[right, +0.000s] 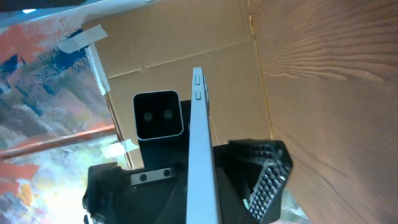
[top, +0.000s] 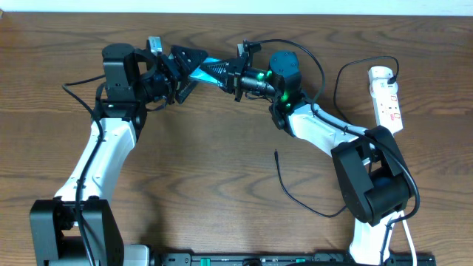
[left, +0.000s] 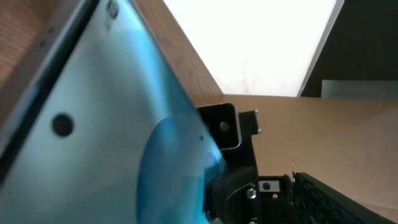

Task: Plug charger to phone and switch on socket

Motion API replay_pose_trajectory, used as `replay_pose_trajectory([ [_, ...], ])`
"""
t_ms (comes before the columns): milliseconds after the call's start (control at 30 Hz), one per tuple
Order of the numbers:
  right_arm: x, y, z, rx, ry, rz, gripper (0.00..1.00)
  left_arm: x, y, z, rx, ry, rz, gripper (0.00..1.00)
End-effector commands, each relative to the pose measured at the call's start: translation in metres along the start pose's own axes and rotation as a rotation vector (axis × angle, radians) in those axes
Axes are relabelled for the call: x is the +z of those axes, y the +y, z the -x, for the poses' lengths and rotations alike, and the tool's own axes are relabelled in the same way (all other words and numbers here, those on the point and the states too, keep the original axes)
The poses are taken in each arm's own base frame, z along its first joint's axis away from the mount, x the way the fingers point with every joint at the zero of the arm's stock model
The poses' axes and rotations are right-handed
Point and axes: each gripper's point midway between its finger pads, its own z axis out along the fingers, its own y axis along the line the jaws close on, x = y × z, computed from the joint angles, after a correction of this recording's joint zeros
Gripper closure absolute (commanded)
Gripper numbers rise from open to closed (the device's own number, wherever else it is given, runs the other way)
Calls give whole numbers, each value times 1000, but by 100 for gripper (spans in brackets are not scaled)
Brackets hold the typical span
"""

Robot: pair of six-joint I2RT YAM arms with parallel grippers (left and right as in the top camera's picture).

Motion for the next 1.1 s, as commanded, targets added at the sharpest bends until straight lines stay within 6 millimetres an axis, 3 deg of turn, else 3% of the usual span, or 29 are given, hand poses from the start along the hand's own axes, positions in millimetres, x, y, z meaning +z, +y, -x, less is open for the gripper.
replay_pose_trajectory([
  [0,2,8,-12,-5,52,9,99,-1,-10,8,12,-41,-26,9],
  [533,7,13,7,160,-87,50,98,-5,-6,36,-59,-204,4,9],
  [633,13,13,6,181,-115,61,98,-6,-7,42,-64,-237,3,26],
  [967,16,12,8,167,-152,66,98,-7,-10,47,-54,-263,-6,53],
  [1067,16,12,8,163,-155,66,98,-8,-10,48,-54,-267,-4,70],
])
